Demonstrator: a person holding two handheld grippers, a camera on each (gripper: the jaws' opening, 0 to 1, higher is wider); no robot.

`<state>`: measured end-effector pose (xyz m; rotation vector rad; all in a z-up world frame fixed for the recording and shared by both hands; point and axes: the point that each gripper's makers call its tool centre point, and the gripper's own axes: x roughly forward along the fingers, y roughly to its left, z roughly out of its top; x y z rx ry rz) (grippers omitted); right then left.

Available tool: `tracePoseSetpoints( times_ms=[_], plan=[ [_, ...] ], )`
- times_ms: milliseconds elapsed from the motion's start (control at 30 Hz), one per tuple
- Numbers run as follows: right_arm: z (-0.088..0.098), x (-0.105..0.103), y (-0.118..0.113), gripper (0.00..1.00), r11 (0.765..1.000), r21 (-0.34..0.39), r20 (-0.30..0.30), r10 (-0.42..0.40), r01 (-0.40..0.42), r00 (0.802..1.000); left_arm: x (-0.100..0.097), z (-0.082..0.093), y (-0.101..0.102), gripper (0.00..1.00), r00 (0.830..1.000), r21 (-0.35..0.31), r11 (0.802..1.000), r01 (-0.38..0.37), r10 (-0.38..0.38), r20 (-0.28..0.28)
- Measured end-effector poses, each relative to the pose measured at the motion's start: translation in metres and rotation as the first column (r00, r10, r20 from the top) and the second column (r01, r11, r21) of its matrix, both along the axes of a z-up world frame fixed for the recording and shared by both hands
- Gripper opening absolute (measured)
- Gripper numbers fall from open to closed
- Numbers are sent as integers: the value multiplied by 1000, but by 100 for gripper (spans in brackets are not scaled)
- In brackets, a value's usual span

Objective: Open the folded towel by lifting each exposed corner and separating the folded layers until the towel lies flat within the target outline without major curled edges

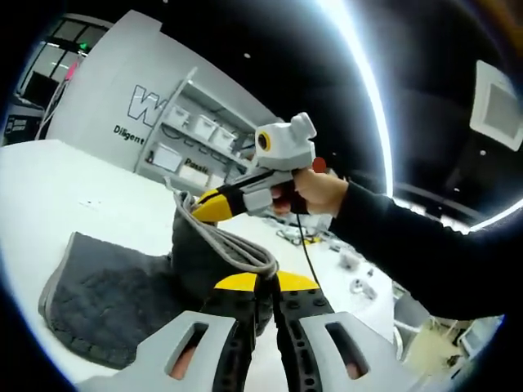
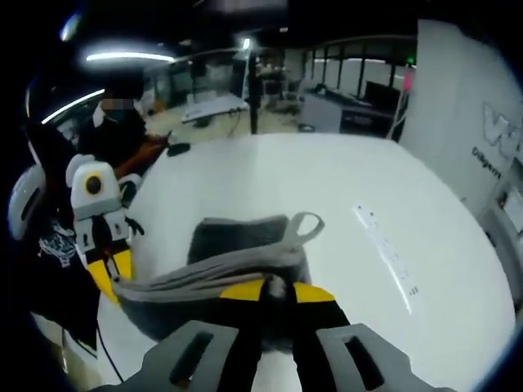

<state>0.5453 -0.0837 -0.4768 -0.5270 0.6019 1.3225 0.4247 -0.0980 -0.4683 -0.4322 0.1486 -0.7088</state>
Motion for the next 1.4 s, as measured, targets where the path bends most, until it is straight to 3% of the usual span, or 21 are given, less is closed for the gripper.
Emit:
tracePoseSetpoints(
  times_ms=[867,1400],
  plan=[
    [-14,-14,-21,8,999,15,10,-31,31,999,-5,-12,-25,4,999,43,998,35,-35,3],
    [-21,-11,-34,8,999,24,0,-41,41,999,-4,-20,-36,4,998,59,996,60,-60,-10]
  ],
)
